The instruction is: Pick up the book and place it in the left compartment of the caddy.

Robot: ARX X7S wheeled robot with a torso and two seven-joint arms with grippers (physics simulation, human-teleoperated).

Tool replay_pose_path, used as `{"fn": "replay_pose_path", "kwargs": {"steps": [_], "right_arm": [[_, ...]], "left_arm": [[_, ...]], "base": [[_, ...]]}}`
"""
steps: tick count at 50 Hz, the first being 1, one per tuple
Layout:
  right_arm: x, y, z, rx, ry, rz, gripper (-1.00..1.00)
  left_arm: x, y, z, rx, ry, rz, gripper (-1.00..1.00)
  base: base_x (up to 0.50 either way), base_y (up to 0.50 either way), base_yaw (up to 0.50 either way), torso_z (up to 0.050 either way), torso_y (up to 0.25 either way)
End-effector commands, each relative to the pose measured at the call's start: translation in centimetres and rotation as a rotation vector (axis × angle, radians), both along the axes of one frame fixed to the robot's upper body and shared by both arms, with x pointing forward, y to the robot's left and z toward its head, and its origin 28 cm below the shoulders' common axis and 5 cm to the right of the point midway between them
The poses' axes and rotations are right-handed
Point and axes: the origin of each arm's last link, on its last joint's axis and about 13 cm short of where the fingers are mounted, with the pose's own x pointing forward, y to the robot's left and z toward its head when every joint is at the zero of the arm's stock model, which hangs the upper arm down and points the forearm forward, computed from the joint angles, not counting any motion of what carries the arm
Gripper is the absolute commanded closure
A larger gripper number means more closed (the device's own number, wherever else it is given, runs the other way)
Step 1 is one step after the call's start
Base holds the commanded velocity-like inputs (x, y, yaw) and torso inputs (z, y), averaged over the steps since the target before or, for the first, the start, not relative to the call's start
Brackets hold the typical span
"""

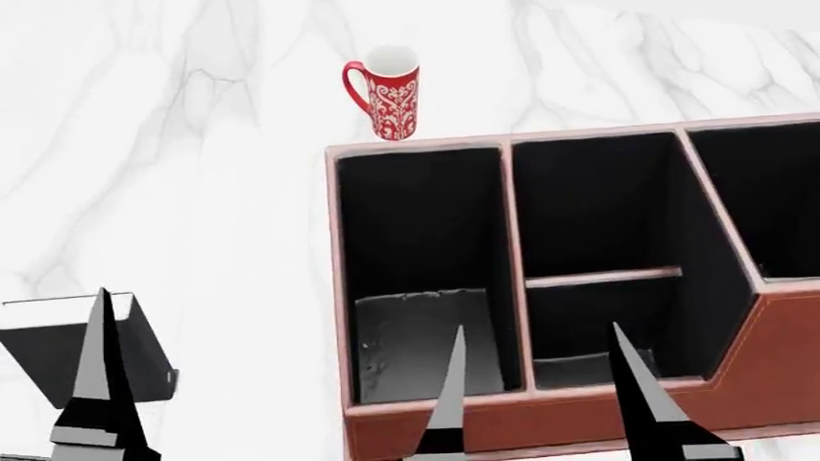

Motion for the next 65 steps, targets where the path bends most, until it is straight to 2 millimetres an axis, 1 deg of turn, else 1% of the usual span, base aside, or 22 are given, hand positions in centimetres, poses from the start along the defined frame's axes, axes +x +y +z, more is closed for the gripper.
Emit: {"fn": "replay_pose_path", "kwargs": {"steps": [1, 3, 6, 11, 14, 17, 19, 22, 26, 33, 34, 37, 40, 42, 44, 45, 48, 53, 56, 59, 60, 65], "right_arm": [[0.2, 0.0, -0.1, 0.003, -0.031, 0.002, -1.0], [0.3, 0.0, -0.1, 0.004, -0.027, 0.003, -1.0], [0.3, -0.2, -0.1, 0.004, -0.027, -0.001, -1.0], [0.3, -0.5, 0.0, 0.016, -0.029, -0.013, -1.0], [0.3, -0.6, 0.1, 0.021, -0.031, -0.016, -1.0], [0.4, -0.7, 0.0, 0.024, -0.032, -0.018, -1.0], [0.4, -0.7, -0.1, 0.027, -0.03, -0.02, -1.0], [0.4, -0.8, -0.1, 0.029, -0.027, -0.023, -1.0], [0.6, -0.8, -0.3, 0.03, -0.019, -0.033, -1.0], [0.7, -0.8, -0.5, 0.03, -0.013, -0.032, -1.0], [0.7, -0.8, -0.5, 0.029, -0.014, -0.032, -1.0], [0.7, -0.9, -0.5, 0.03, -0.014, -0.033, -1.0], [0.6, -0.9, -0.5, 0.034, -0.014, -0.036, -1.0], [0.7, -0.9, -0.6, 0.032, -0.013, -0.036, -1.0], [0.7, -0.9, -0.5, 0.032, -0.016, -0.037, -1.0], [0.7, -1.0, -0.5, 0.033, -0.015, -0.039, -1.0], [0.7, -1.0, -0.5, 0.033, -0.014, -0.041, -1.0], [0.7, -1.1, -0.5, 0.033, -0.015, -0.044, -1.0], [0.7, -1.1, -0.6, 0.033, -0.013, -0.047, -1.0], [0.8, -1.2, -0.6, 0.032, -0.012, -0.049, -1.0], [0.8, -1.2, -0.5, 0.032, -0.012, -0.051, -1.0], [0.9, -1.2, -0.7, 0.032, -0.007, -0.05, -1.0]], "left_arm": [[0.3, 0.8, 1.4, 0.029, -0.018, -0.165, -1.0], [0.6, 1.3, 2.5, 0.048, -0.024, -0.218, -1.0], [1.3, 2.1, 4.0, 0.131, -0.057, -0.202, -1.0], [2.5, 3.6, 4.6, 0.231, -0.067, -0.215, -1.0], [3.0, 4.5, 5.2, 0.334, -0.051, -0.243, -1.0], [3.3, 5.3, 5.4, 0.44, -0.005, -0.31, -1.0], [3.5, 5.7, 5.4, 0.463, 0.039, -0.348, -1.0], [3.8, 6.5, 5.9, 0.602, 0.106, -0.409, -1.0], [4.1, 7.6, 7.5, 0.749, 0.23, -0.481, -1.0], [4.4, 8.9, 10.0, 0.878, 0.329, -0.561, -1.0], [4.3, 9.1, 11.4, 0.912, 0.346, -0.578, -1.0], [4.5, 9.5, 11.9, 0.9, 0.418, -0.614, -1.0], [4.8, 9.9, 13.3, 0.923, 0.478, -0.622, -1.0], [5.0, 10.0, 14.0, 0.936, 0.5, -0.628, -1.0], [5.5, 10.2, 14.9, 0.921, 0.461, -0.637, -1.0], [5.8, 10.4, 15.3, 0.931, 0.52, -0.626, -1.0], [6.0, 10.6, 15.9, 0.931, 0.556, -0.648, -1.0], [6.7, 10.8, 16.7, 0.971, 0.628, -0.655, -1.0], [7.5, 10.9, 18.1, 1.02, 0.698, -0.64, -1.0], [8.0, 10.7, 19.2, 1.08, 0.697, -0.635, -1.0], [8.2, 10.6, 19.6, 1.104, 0.744, -0.638, -1.0], [9.6, 10.5, 20.2, 1.156, 0.831, -0.628, -1.0]], "base": [[0.0, 0.0, 0.0, 0.0, 0.0], [0.0, 0.0, 0.0, 0.0, 0.0], [0.0, 0.0, 0.0, 0.0, 0.0], [0.0, 0.0, 0.0, 0.0, 0.0], [0.0, 0.0, 0.0, 0.0, 0.0], [0.0, 0.0, 0.0, 0.0, 0.0], [0.0, 0.0, 0.0, 0.0, 0.0], [0.0, 0.0, 0.0, 0.0, 0.0], [0.0, 0.0, 0.0, 0.0, 0.0], [0.0, 0.0, 0.0, 0.0, 0.0], [0.0, 0.0, 0.0, 0.0, 0.0], [0.0, 0.0, 0.0, 0.0, 0.0], [0.0, 0.0, 0.0, 0.0, 0.0], [0.0, 0.0, 0.0, 0.0, 0.0], [0.0, 0.0, 0.0, 0.0, 0.0], [0.0, 0.0, 0.0, 0.0, 0.0], [0.0, 0.0, 0.0, 0.0, 0.0], [0.0, 0.0, 0.0, 0.0, 0.0], [0.0, 0.0, 0.0, 0.0, 0.0], [0.0, 0.0, 0.0, 0.0, 0.0], [0.0, 0.0, 0.0, 0.0, 0.0], [0.0, 0.0, 0.0, 0.0, 0.0]]}}
